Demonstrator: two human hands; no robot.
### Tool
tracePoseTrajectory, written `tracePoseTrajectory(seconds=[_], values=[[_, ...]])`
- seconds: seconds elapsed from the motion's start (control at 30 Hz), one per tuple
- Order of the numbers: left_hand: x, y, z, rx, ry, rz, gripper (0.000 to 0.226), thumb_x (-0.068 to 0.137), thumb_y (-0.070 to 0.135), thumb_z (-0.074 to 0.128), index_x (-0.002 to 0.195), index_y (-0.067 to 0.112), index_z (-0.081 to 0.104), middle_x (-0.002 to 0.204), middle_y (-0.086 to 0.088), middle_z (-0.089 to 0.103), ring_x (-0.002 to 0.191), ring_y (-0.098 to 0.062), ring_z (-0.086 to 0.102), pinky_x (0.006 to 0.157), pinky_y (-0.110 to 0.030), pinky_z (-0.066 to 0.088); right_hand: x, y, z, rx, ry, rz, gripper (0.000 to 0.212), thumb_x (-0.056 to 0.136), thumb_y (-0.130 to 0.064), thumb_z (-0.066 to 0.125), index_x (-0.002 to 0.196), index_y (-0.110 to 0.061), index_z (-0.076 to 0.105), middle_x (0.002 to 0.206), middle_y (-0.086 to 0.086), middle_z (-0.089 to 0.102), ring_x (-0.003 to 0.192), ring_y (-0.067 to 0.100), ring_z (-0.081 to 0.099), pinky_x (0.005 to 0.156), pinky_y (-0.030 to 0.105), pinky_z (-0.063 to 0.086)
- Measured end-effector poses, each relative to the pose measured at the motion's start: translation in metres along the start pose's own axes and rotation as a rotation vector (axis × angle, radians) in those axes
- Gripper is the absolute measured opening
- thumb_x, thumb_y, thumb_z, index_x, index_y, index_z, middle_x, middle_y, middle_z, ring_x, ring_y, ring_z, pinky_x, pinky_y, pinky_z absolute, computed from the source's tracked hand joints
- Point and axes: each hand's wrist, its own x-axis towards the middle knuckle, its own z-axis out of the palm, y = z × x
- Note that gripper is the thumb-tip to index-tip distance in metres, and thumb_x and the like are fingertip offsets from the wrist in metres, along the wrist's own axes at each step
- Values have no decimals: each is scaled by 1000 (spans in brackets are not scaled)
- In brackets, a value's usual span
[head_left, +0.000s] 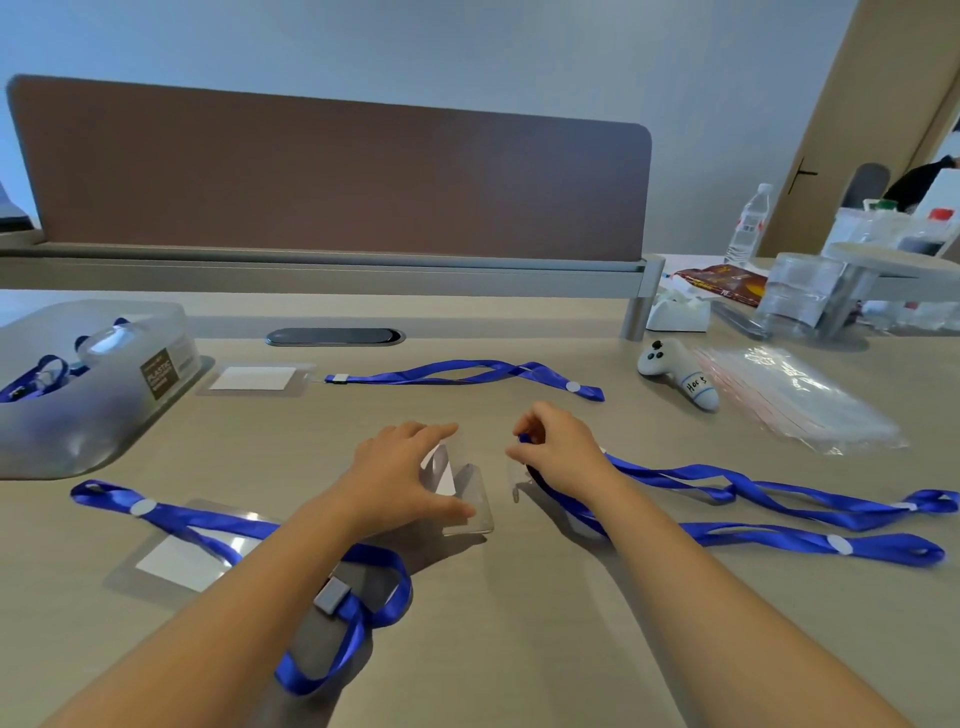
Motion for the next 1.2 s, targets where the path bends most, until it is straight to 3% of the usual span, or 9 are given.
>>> tracePoseTrajectory(seconds=[0.1, 0.17, 0.37, 0.5, 0.6, 0.7, 0.83, 1.03, 1.2], values=[[-1, 3, -3, -90, 66, 23, 88, 66, 49, 70, 138, 33, 23, 146, 2, 33, 132, -20, 30, 108, -40, 30, -1, -7, -1, 256, 14, 25, 10, 85, -8, 59, 90, -12, 52, 88, 4, 57, 79, 16, 59, 68, 17, 47], [-3, 5, -5, -137, 115, 54, 89, 64, 47, 73, 137, 32, 24, 145, 1, 34, 131, -19, 31, 107, -38, 31, -4, -13, -1, 428, -2, 37, 16, 83, -5, 60, 80, -17, 49, 81, 4, 59, 76, 18, 62, 73, 24, 52], [-13, 16, -14, -205, 201, 104, 92, 62, 42, 76, 137, 29, 24, 145, 1, 34, 130, -18, 33, 106, -37, 34, -9, -26, 0, 730, -43, 82, 15, 82, 3, 59, 86, -11, 54, 83, 8, 62, 74, 19, 66, 70, 24, 57], [-20, 17, -20, -209, 235, 129, 93, 62, 41, 76, 137, 29, 23, 145, 1, 35, 130, -18, 33, 106, -37, 34, -16, -34, 3, 717, -66, 79, 11, 89, -1, 49, 89, -8, 58, 79, 6, 62, 73, 15, 65, 70, 24, 56], [-24, 16, -23, -188, 243, 150, 93, 61, 46, 75, 137, 30, 24, 144, 1, 35, 129, -17, 33, 104, -34, 32, -20, -38, 4, 677, -59, 66, 14, 90, -5, 49, 80, -9, 57, 72, 5, 60, 62, 12, 62, 56, 17, 55], [-30, 15, -27, -223, 274, 183, 100, 46, 64, 57, 135, 29, 28, 139, 2, 40, 123, -12, 36, 99, -26, 29, -24, -40, 0, 718, -92, 63, 16, 89, -5, 52, 75, -10, 58, 69, 5, 59, 51, 8, 61, 50, 14, 54], [-32, 13, -30, -241, 306, 206, 101, 44, 66, 54, 135, 29, 29, 139, 3, 40, 125, -13, 36, 99, -26, 27, -28, -40, -6, 774, -142, 109, 16, 88, -5, 53, 74, -8, 60, 66, 6, 57, 40, 4, 58, 45, 13, 51], [-35, 13, -31, -211, 311, 223, 103, 43, 67, 53, 136, 29, 26, 142, 4, 36, 116, -1, 25, 99, -25, 25, -26, -41, -7, 825, -107, 157, 15, 87, -7, 55, 73, -7, 62, 62, 4, 57, 42, 5, 56, 47, 17, 51], [-39, 15, -34, -168, 265, 217, 95, 42, 68, 51, 127, 43, 19, 143, 4, 34, 128, -12, 29, 105, -31, 28, -28, -45, -4, 763, -98, 150, 16, 88, -7, 53, 73, -9, 60, 65, 5, 57, 49, 8, 55, 46, 14, 51]])
